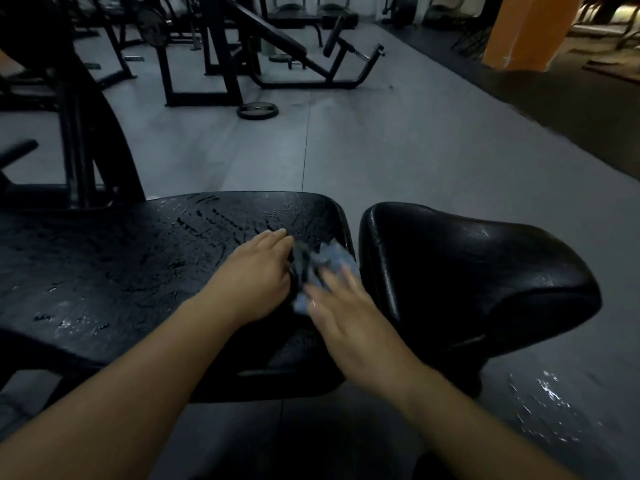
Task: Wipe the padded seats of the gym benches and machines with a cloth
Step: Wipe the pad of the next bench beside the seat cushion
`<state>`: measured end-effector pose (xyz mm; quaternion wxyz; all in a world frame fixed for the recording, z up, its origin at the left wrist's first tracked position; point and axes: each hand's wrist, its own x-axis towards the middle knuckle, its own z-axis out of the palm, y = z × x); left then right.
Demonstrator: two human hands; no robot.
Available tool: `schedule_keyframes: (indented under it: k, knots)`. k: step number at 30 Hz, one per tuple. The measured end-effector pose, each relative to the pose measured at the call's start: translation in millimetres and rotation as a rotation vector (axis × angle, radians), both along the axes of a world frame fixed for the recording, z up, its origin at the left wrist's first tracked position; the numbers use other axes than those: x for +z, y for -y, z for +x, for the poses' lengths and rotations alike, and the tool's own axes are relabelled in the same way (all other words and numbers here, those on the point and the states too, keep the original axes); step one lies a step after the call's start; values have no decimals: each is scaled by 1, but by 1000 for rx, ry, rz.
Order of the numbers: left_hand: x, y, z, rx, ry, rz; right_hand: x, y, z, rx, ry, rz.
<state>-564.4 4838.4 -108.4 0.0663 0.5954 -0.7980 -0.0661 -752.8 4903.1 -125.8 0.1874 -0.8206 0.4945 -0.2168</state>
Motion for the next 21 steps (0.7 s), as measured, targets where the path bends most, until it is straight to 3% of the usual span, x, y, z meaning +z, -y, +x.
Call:
schedule_keyframes:
  k: [3, 5, 8, 11, 14, 16, 19, 21]
  knots:
    - [-4, 7, 8, 36, 8, -1, 8, 53, 37, -117, -260, 47]
    - [-4, 9, 16, 59, -27, 7, 9, 50, 49, -41, -329, -4]
    - [-2, 14, 26, 59, -36, 24, 9, 11, 18, 141, -205, 23]
    - [-5, 22, 27, 67, -27, 15, 9, 36, -3, 58, -62, 168]
    - [-8, 26, 22, 72, -26, 10, 13, 68, 30, -96, -154, 63]
    - [-7, 27, 23, 68, -29, 7, 9, 52, 42, 8, -200, -43]
    - [-8, 30, 27, 45, -10, 18, 7, 7, 17, 220, -99, -13]
    - [-9, 32, 29, 40, -9, -5, 8, 19, 1, 113, -20, 21]
